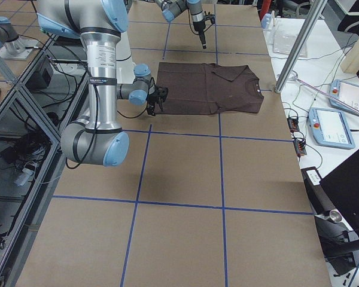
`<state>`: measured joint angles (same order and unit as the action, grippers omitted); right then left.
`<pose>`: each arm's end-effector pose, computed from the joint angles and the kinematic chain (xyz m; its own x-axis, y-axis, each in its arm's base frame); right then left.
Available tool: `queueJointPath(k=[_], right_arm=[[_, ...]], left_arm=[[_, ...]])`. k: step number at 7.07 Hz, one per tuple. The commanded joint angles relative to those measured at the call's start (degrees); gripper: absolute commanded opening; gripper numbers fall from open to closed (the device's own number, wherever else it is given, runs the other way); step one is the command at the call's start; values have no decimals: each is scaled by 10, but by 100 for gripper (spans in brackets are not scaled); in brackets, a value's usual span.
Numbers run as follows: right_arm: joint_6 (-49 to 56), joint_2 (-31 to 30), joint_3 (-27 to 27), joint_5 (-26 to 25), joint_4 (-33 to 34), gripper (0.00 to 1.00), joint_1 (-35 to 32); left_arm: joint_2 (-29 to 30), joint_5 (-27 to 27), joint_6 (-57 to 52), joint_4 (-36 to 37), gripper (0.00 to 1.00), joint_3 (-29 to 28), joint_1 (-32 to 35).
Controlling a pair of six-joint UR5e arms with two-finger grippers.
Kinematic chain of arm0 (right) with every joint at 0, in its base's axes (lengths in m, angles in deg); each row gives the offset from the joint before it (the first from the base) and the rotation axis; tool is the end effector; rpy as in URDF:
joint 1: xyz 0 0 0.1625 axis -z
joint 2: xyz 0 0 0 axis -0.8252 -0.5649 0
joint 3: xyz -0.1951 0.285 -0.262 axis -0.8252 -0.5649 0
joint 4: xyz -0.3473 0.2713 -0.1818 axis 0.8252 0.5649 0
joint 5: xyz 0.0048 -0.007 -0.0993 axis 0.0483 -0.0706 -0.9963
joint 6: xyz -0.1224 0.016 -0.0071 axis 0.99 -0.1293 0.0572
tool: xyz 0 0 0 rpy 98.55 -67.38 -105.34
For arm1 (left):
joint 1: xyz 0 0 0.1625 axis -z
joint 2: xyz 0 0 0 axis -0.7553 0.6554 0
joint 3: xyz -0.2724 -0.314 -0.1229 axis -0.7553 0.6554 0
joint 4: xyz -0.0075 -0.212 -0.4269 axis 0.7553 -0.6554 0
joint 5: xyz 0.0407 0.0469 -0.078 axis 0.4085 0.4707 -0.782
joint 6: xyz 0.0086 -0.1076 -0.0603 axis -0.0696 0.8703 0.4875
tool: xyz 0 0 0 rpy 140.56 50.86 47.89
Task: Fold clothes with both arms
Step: 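Move both grippers to the shirt hem corners nearest the robot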
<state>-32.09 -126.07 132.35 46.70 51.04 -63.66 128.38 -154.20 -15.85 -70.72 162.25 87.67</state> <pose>-0.5402 -0.2140 0.3720 0.6143 0.1932 0.7650 -0.2240 0.9724 -0.0657 0.4490 -0.4945 0.2533 0.5885 -0.1097 -0.8010 0.3151 0.9435 0.1023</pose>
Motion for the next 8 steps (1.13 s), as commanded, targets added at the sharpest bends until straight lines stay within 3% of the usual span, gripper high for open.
queueJointPath(k=[1,5,6,8], right_arm=[[0,5,-3,15,0,95,1],[0,3,-5,18,5,68,0],[0,2,-5,27,6,54,-2],[0,2,-4,33,6,15,-5]], left_arm=[[0,2,0,-2,100,-1,-1],[1,2,0,-3,100,-3,-2],[1,3,0,-3,100,-3,-3],[3,3,0,-3,100,-3,-3]])
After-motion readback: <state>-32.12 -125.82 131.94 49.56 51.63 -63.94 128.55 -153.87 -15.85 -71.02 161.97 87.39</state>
